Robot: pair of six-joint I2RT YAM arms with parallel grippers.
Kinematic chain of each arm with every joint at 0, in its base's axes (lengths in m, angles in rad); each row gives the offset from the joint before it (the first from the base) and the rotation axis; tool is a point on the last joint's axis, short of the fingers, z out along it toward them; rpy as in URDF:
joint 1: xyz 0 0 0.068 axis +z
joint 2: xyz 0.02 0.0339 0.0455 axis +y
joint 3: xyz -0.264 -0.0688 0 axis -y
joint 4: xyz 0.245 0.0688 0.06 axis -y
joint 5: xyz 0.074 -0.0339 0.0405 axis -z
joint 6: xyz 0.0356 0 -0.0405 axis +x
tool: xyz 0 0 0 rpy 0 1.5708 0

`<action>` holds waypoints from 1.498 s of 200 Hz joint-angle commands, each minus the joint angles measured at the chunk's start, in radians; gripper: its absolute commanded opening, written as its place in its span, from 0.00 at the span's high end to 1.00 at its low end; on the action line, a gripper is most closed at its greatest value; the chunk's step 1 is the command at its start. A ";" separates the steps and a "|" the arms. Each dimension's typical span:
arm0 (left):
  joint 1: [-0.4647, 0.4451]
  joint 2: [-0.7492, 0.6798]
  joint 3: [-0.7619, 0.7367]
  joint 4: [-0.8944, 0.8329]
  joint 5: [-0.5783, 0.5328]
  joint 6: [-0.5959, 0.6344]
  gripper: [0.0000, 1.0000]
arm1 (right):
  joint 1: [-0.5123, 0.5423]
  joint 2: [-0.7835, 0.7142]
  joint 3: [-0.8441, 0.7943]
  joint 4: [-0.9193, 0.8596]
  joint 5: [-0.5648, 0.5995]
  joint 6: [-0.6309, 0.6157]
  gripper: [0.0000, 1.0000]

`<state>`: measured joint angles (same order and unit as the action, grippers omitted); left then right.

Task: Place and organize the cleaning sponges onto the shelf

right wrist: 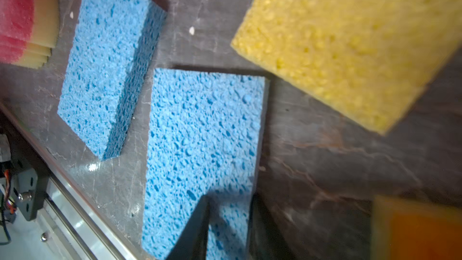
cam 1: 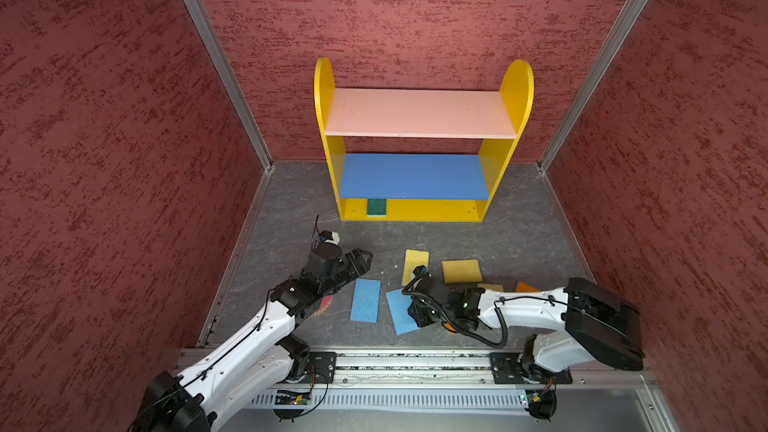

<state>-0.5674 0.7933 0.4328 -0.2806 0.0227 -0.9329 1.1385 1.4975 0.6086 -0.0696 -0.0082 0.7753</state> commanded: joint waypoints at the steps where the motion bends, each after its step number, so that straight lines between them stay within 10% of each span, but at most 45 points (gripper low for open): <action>1: -0.030 -0.073 -0.038 -0.052 -0.087 -0.065 0.17 | 0.018 0.041 0.013 0.042 -0.015 0.002 0.80; 41: -0.064 -0.193 -0.095 -0.121 -0.123 -0.108 0.17 | 0.023 0.010 0.026 0.048 0.000 -0.021 1.00; 151: -0.080 0.051 0.094 -0.027 -0.107 -0.015 0.11 | 0.009 -0.157 0.160 -0.044 0.268 -0.164 1.00; 219: -0.081 0.199 0.109 0.287 0.076 -0.032 0.07 | -0.068 -0.178 0.228 0.021 0.046 -0.197 1.00; 299: -0.086 0.199 0.136 0.343 0.097 -0.058 0.78 | -0.100 -0.182 0.190 0.174 -0.132 -0.068 0.93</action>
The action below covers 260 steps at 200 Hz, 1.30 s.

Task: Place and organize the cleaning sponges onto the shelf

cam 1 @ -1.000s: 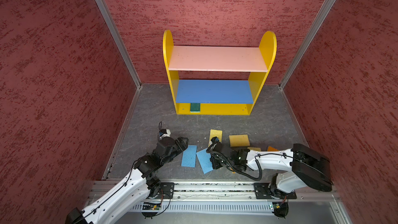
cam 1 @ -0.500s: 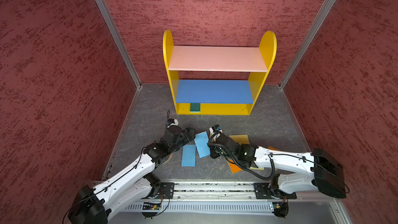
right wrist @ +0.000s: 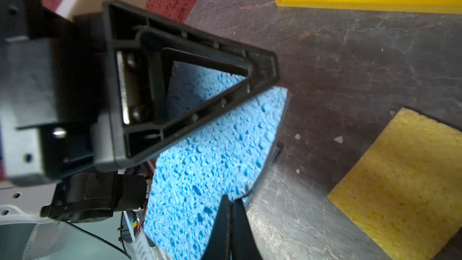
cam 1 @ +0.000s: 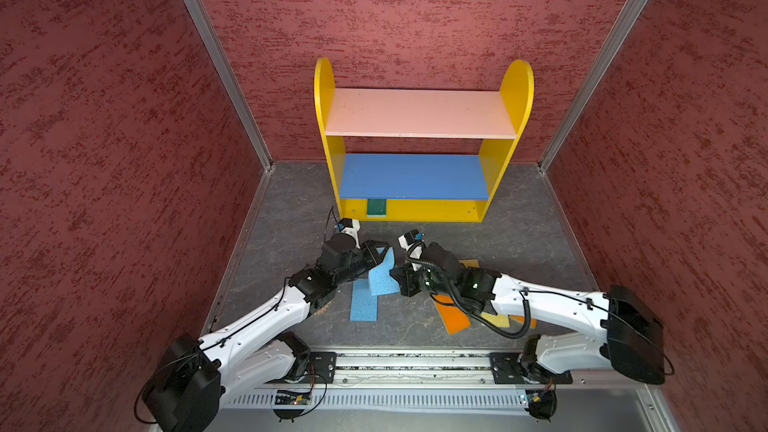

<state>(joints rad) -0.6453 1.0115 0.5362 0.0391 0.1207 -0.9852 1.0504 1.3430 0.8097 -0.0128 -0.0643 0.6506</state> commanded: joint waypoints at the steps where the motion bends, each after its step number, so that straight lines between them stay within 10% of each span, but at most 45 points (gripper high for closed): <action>1: -0.008 -0.020 0.034 0.021 -0.003 -0.005 0.79 | -0.012 -0.031 -0.014 0.119 -0.077 0.058 0.92; 49: 0.007 -0.056 0.053 -0.014 -0.039 0.005 0.87 | -0.046 -0.118 -0.102 0.183 -0.124 0.113 0.40; 134: 0.035 -0.076 0.060 0.047 -0.009 -0.033 0.87 | -0.078 -0.086 -0.215 0.573 -0.320 0.306 0.30; 155: 0.033 -0.076 0.061 0.059 -0.010 -0.041 0.87 | -0.085 -0.037 -0.205 0.684 -0.367 0.354 0.37; 214: 0.032 -0.089 0.045 0.067 -0.022 -0.036 0.85 | -0.112 0.005 -0.193 0.780 -0.412 0.418 1.00; 245: 0.032 -0.101 0.044 0.059 -0.032 -0.025 0.72 | -0.116 -0.034 -0.193 0.678 -0.382 0.373 1.00; 260: 0.033 -0.113 0.045 0.041 -0.036 -0.005 0.48 | -0.122 -0.058 -0.185 0.590 -0.357 0.333 1.00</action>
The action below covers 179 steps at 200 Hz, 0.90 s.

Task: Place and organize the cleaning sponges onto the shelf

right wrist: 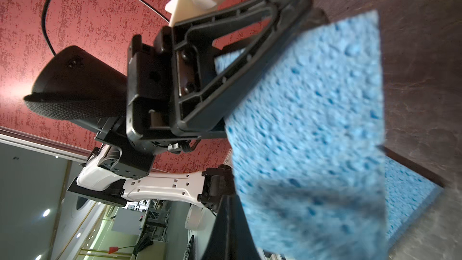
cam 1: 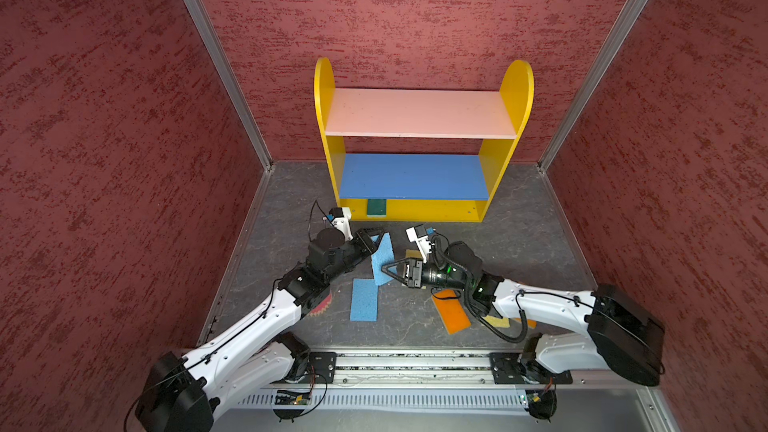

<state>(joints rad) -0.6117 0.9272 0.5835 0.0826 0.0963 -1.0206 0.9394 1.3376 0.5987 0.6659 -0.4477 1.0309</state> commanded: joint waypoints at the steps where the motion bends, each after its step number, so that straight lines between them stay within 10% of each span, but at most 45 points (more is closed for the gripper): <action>1: 0.000 -0.031 -0.002 -0.003 -0.013 0.032 0.45 | -0.012 -0.054 0.027 -0.094 0.028 -0.049 1.00; 14: 0.001 -0.052 0.000 -0.035 -0.038 0.041 0.20 | -0.023 -0.080 0.025 -0.152 0.049 -0.069 1.00; 30: 0.004 -0.086 -0.017 -0.034 -0.058 0.058 0.37 | -0.043 -0.109 0.013 -0.200 0.072 -0.086 1.00; 100: 0.055 -0.158 -0.039 -0.292 -0.081 0.097 0.45 | -0.049 -0.109 0.075 -0.741 0.233 -0.284 1.00; 137: 0.074 -0.220 -0.134 -0.347 -0.076 0.058 0.42 | 0.052 -0.086 0.178 -1.017 0.231 -0.390 0.43; 179: 0.098 -0.227 -0.148 -0.326 -0.068 0.048 0.40 | 0.144 0.075 0.398 -1.254 0.297 -0.484 0.22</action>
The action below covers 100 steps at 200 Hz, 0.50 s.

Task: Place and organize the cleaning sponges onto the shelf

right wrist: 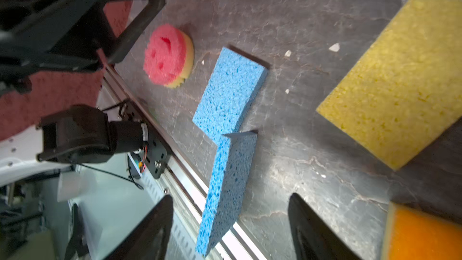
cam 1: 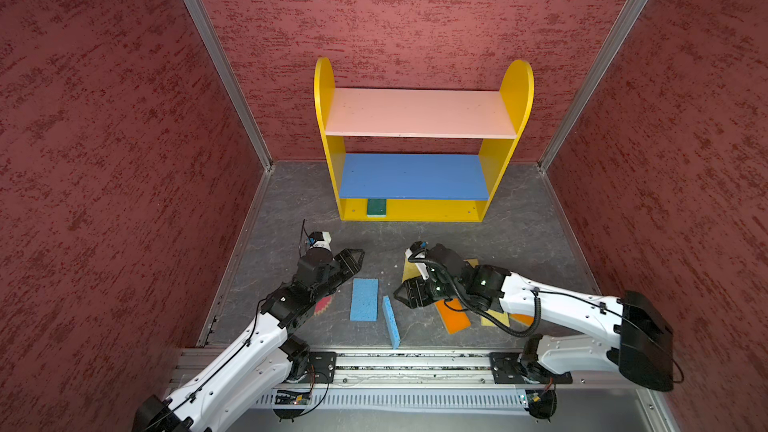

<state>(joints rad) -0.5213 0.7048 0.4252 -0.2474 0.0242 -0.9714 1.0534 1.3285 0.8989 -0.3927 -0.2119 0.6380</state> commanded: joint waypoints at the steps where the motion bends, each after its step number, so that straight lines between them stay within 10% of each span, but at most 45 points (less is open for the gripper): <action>1: 0.007 -0.005 0.010 0.005 0.004 -0.001 0.40 | 0.030 0.089 0.100 -0.199 0.062 -0.092 0.22; 100: 0.071 -0.061 -0.030 -0.028 0.045 -0.012 0.34 | 0.082 0.293 0.111 -0.043 -0.068 -0.047 0.39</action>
<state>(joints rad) -0.4633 0.6529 0.4202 -0.2764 0.0360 -0.9756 1.1267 1.5921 1.0107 -0.4973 -0.2409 0.5793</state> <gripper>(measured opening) 0.663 0.635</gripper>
